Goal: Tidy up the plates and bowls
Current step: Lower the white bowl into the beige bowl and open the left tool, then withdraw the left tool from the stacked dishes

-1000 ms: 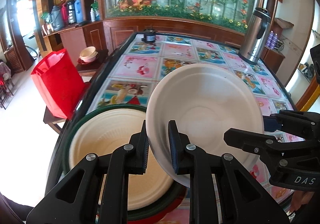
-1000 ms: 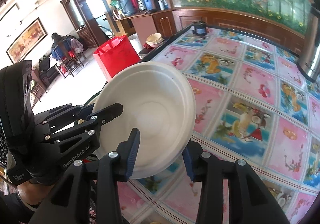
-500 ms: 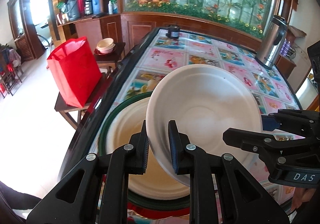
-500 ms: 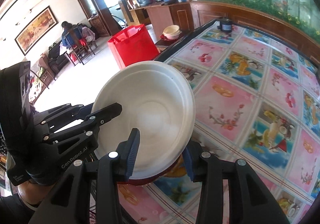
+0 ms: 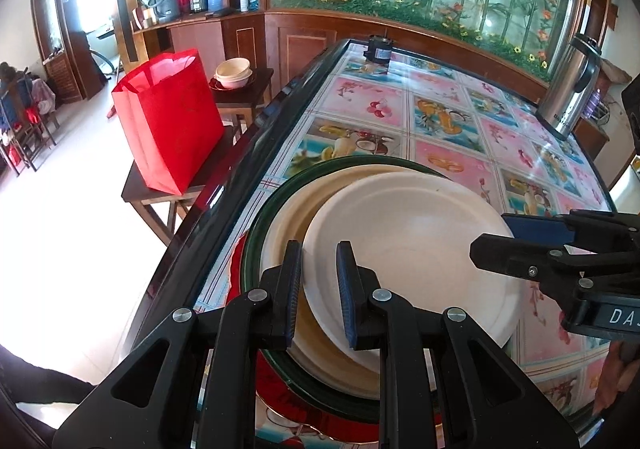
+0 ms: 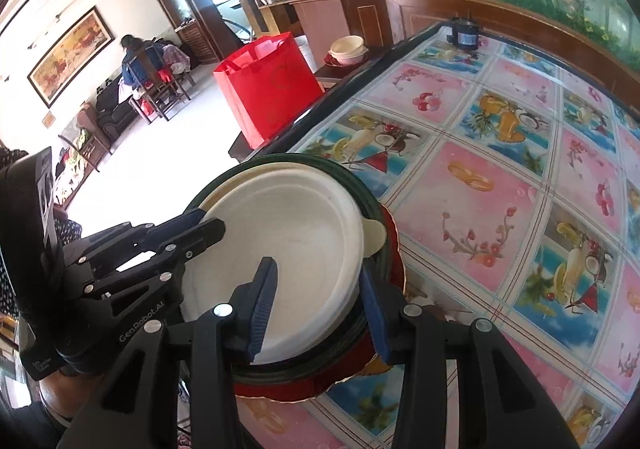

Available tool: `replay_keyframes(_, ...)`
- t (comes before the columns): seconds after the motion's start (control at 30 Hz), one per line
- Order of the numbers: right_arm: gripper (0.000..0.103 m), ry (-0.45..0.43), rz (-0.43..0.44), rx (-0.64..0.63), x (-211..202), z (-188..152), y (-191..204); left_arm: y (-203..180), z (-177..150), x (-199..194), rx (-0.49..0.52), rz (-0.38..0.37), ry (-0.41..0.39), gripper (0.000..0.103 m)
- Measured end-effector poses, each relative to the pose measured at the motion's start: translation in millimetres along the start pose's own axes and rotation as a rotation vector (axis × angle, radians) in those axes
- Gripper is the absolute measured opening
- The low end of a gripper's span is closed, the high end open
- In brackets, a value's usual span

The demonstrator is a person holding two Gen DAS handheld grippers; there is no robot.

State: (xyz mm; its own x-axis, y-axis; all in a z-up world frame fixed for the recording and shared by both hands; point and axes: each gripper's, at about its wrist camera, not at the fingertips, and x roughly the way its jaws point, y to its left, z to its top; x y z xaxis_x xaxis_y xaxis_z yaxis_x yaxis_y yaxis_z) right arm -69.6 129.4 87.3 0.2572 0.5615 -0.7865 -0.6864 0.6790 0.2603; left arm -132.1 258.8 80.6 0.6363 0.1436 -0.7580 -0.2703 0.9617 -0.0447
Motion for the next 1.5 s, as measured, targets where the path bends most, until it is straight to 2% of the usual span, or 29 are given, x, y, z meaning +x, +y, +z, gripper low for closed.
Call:
replay_keyframes(0.47,0.047,0.003,0.008,-0.001,-2,-5,3,-2,0,2,0.015,0.032,-0.023,0.017)
replay_keyframes(0.73,0.050,-0.016,-0.010,0.001,-13,-9,0,-3,1,2,0.022,0.056,-0.036,0.017)
replay_keyframes(0.83,0.051,-0.029,-0.034,0.000,-18,-10,-4,-5,2,1,0.034,0.088,-0.055,0.017)
replay_keyframes(0.93,0.053,-0.034,-0.057,0.009,-22,-11,-10,-4,3,1,0.028,0.089,-0.061,0.017)
replay_keyframes(1.13,0.054,-0.033,-0.040,0.009,-22,-13,-8,-3,5,-5,0.019,0.112,-0.081,0.018)
replay_keyframes(1.2,0.055,-0.030,-0.036,0.005,-20,-14,-5,-4,5,-8,0.014,0.103,-0.085,0.023)
replay_keyframes(1.23,0.057,-0.029,-0.036,0.001,-19,-15,-4,-5,5,-10,0.014,0.104,-0.087,0.032)
replay_keyframes(1.27,0.058,-0.031,-0.038,0.001,-19,-16,-2,-7,4,-11,0.014,0.102,-0.093,0.046)
replay_keyframes(1.33,0.063,-0.051,-0.048,0.005,-24,-19,1,-9,3,-17,0.002,0.084,-0.119,0.057)
replay_keyframes(1.37,0.066,-0.069,-0.058,0.012,-27,-21,2,-9,3,-20,-0.017,0.068,-0.132,0.057)
replay_keyframes(1.43,0.080,-0.097,-0.080,0.030,-34,-24,2,-11,3,-25,-0.047,0.041,-0.150,0.059)
replay_keyframes(1.5,0.080,-0.126,-0.112,0.041,-39,-25,2,-17,2,-29,-0.050,0.047,-0.162,0.062)
